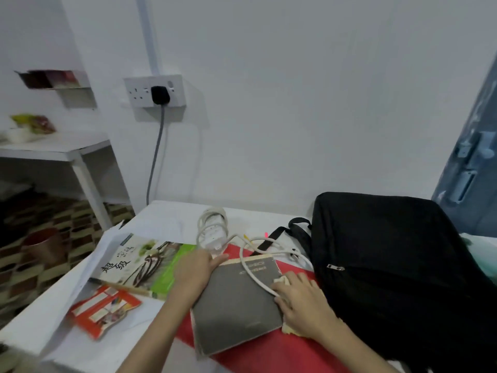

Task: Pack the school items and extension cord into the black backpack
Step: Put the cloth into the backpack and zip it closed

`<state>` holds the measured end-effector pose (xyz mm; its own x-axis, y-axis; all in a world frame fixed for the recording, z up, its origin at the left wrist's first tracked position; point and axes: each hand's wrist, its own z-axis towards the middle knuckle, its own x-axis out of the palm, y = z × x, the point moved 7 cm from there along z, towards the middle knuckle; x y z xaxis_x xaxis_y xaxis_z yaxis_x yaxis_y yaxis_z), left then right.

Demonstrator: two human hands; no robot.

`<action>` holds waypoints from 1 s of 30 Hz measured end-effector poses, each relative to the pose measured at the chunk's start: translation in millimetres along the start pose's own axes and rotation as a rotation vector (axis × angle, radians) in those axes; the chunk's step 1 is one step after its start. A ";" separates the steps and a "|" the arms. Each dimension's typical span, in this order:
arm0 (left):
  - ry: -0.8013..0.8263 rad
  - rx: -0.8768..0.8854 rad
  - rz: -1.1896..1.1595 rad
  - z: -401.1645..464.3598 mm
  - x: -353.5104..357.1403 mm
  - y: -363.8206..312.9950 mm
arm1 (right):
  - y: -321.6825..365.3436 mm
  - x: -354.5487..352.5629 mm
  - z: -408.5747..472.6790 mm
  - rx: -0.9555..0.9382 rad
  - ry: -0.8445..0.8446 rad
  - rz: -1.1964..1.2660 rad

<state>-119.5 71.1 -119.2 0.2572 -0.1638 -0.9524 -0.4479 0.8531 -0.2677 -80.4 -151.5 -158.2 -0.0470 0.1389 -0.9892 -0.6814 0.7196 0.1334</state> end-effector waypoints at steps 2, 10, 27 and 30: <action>-0.069 -0.036 0.051 -0.1 -25.2 17.1 | -3.0 -1.4 6.0 0.115 -0.037 -0.003; -0.263 -0.071 0.114 -0.1 -106.1 86.1 | 8.4 8.0 42.7 0.240 0.120 0.356; 0.038 0.444 -0.761 32.4 -53.4 -118.9 | -65.0 -96.6 -52.0 0.305 -0.272 1.542; 0.083 0.506 -0.805 16.9 -22.7 -168.3 | -118.2 -98.8 -102.3 0.461 -0.525 1.592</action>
<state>-35.5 -60.4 -50.0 0.2560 -0.8136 -0.5221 0.2656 0.5785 -0.7712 -69.9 -319.9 -82.4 -0.1230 0.9659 0.2277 0.0432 -0.2240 0.9736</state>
